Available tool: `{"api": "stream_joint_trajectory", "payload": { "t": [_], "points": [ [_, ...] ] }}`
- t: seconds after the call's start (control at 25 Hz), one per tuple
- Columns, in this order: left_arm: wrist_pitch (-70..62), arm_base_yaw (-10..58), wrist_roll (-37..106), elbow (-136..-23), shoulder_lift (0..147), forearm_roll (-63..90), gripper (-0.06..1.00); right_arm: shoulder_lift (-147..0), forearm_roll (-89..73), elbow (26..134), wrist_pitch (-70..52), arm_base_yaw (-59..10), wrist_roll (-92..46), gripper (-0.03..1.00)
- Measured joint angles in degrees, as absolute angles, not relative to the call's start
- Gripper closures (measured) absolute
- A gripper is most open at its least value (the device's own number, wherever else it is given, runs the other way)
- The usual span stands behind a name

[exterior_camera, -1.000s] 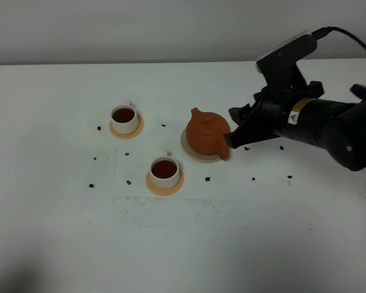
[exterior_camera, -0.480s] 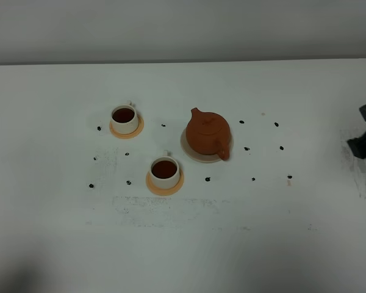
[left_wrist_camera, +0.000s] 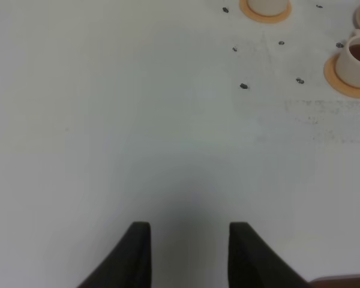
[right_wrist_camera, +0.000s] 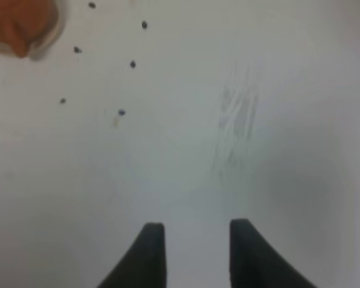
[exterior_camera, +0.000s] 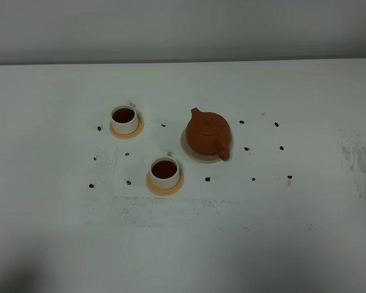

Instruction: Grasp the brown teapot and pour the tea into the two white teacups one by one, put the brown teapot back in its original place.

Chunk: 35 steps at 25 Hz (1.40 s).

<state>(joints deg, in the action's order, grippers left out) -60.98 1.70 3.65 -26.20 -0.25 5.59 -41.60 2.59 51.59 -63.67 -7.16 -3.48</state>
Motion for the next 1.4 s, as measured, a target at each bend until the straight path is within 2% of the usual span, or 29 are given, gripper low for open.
{"api": "stream_joint_trajectory", "payload": {
  "t": [0.28, 0.64, 1.04, 1.4],
  "points": [
    [-60.98, 1.7, 3.7, -26.2, -0.25, 5.59, 0.65, -26.04, 1.13, 42.6, -65.4, -1.58, -3.48, 0.75],
    [-60.98, 1.7, 3.7, -26.2, -0.25, 5.59, 0.65, -12.17, 0.39, 33.04, -65.59, -1.11, -3.48, 0.75],
    [-60.98, 1.7, 3.7, -26.2, -0.25, 5.59, 0.65, -7.95, -3.3, 29.8, -63.95, 3.28, -3.48, 0.75],
    [-60.98, 1.7, 3.7, -26.2, -0.25, 5.59, 0.65, -7.7, -3.59, 29.8, -63.93, 3.46, -3.48, 0.76]
  ]
}}
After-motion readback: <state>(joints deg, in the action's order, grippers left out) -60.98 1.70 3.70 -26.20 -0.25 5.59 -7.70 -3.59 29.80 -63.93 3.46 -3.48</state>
